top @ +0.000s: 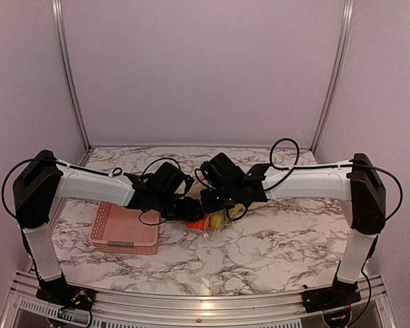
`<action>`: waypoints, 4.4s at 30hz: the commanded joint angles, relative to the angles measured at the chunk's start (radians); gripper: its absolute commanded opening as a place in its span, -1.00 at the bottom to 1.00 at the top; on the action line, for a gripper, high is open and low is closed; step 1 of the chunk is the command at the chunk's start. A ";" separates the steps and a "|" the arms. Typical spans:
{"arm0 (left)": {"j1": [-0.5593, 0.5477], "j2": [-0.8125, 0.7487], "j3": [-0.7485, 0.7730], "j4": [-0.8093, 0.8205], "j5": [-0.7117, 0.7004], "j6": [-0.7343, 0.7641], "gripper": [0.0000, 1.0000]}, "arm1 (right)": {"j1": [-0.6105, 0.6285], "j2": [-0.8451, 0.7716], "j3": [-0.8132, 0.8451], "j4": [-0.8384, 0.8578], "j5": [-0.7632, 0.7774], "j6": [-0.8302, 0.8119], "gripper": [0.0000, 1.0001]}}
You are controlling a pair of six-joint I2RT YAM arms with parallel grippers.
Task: Open the zip-top bag and remove the fake food
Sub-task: Pick up the fake vegetable from the zipper food storage bag, then place the fake vegetable in the bin.
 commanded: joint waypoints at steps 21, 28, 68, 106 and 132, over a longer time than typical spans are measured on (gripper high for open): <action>-0.062 0.074 0.054 -0.084 -0.170 0.049 0.66 | 0.015 -0.004 -0.023 0.009 -0.001 0.012 -1.00; -0.065 0.008 0.037 -0.052 -0.179 0.057 0.18 | 0.015 -0.001 -0.027 0.015 0.001 0.013 -1.00; -0.015 -0.473 -0.226 -0.038 -0.258 -0.001 0.14 | 0.015 0.005 0.046 0.030 -0.031 -0.025 -1.00; 0.357 -0.141 -0.116 -0.157 -0.485 -0.046 0.15 | 0.015 -0.009 0.127 0.031 -0.196 -0.118 -1.00; 0.373 -0.159 -0.080 -0.206 -0.529 -0.008 0.70 | 0.015 0.049 0.192 0.013 -0.221 -0.151 -1.00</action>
